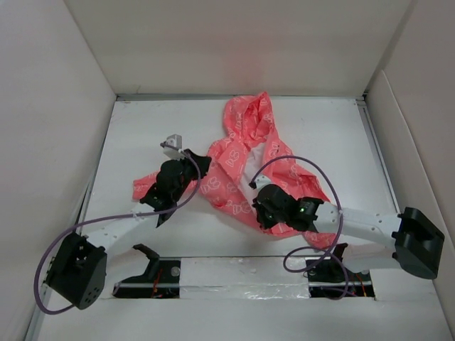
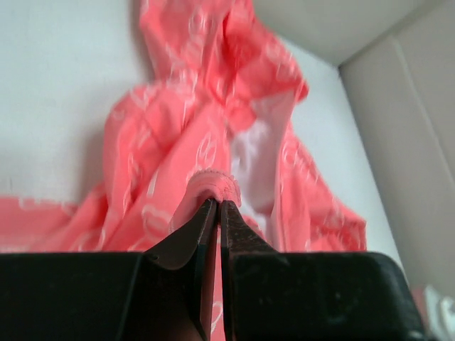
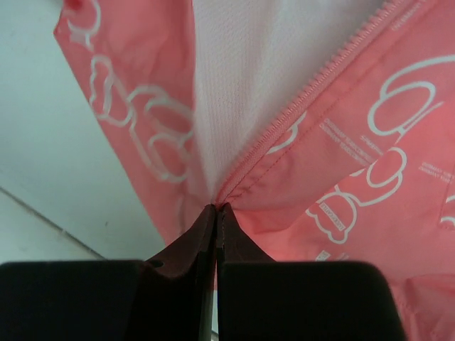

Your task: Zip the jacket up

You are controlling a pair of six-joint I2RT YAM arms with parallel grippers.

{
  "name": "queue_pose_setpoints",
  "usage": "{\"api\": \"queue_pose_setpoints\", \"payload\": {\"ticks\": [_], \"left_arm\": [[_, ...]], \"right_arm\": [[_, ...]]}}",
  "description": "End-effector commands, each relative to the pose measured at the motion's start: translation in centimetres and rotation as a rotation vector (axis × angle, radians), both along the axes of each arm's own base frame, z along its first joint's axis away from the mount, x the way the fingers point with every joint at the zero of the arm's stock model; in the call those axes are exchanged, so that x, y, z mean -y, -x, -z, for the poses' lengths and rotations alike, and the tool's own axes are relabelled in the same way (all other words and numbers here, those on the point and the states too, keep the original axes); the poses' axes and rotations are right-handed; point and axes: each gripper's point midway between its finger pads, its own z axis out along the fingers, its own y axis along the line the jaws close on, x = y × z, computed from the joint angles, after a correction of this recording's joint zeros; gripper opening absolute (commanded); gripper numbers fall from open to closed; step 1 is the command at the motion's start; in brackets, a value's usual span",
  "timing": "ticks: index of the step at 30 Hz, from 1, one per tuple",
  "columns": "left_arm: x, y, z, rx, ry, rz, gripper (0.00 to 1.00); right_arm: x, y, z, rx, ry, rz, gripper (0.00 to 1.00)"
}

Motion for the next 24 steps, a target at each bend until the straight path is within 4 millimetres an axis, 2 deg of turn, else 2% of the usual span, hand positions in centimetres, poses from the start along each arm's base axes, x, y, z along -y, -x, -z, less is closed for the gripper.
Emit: {"api": "queue_pose_setpoints", "payload": {"ticks": [1, 2, 4, 6, 8, 9, 10, 11, 13, 14, 15, 17, 18, 20, 21, 23, 24], "left_arm": [[-1.0, -3.8, -8.0, 0.223, 0.066, -0.115, 0.00], [-0.7, -4.6, -7.2, 0.208, 0.037, -0.118, 0.00], [0.0, -5.3, -7.8, 0.212, 0.044, -0.095, 0.00], [0.5, -5.0, -7.6, 0.214, 0.057, -0.066, 0.00], [-0.1, -4.3, -8.1, 0.231, 0.070, -0.071, 0.00], [-0.6, -3.9, -7.2, 0.211, 0.052, -0.084, 0.00], [-1.9, -4.0, -7.4, 0.213, 0.047, -0.124, 0.00], [-2.8, -3.6, -8.6, 0.239, 0.063, -0.141, 0.00], [-3.9, -3.0, -8.8, 0.249, 0.058, -0.154, 0.00], [-4.1, -2.3, -9.7, 0.274, 0.065, -0.149, 0.00], [-4.2, -2.0, -8.7, 0.248, 0.046, -0.144, 0.00], [-3.8, -1.0, -8.4, 0.244, 0.051, -0.109, 0.00], [-3.8, -0.6, -6.8, 0.215, 0.037, -0.101, 0.00], [-3.4, 0.3, -5.9, 0.196, 0.041, -0.067, 0.00], [-3.0, 0.8, -4.6, 0.166, 0.031, -0.049, 0.00], [-2.9, 1.5, -3.7, 0.141, 0.039, -0.028, 0.00], [-2.7, 2.1, -2.7, 0.117, 0.033, -0.012, 0.00]], "right_arm": [[-0.9, 2.5, -1.3, -0.058, -0.020, -0.171, 0.00], [-1.1, 2.4, -2.3, -0.043, -0.026, -0.180, 0.01], [-0.4, 1.8, -3.6, 0.000, -0.015, -0.165, 0.05], [0.0, 0.8, -3.8, 0.039, -0.018, -0.122, 0.23], [0.2, 0.9, -2.9, 0.012, -0.006, -0.093, 0.46], [1.0, 0.6, -2.1, 0.018, 0.019, -0.049, 0.47], [1.4, 0.5, -1.7, 0.006, 0.015, 0.005, 0.48], [1.9, 0.3, -1.8, 0.016, 0.007, 0.046, 0.48], [3.0, -0.4, -1.0, 0.025, -0.010, 0.141, 0.49], [3.0, -0.6, -0.9, 0.026, -0.031, 0.151, 0.56], [2.1, -0.8, -1.1, 0.022, -0.079, 0.137, 0.60], [1.6, -1.2, -0.7, 0.009, -0.103, 0.140, 0.66], [1.0, -1.2, -0.1, -0.009, -0.101, 0.131, 0.66], [0.2, -1.7, -0.2, -0.012, -0.105, 0.134, 0.62], [-0.3, -1.6, -0.1, -0.027, -0.112, 0.120, 0.62], [-0.6, -1.2, 0.9, -0.056, -0.104, 0.098, 0.62], [-1.4, -1.0, 0.8, -0.068, -0.138, 0.076, 0.62]]}}
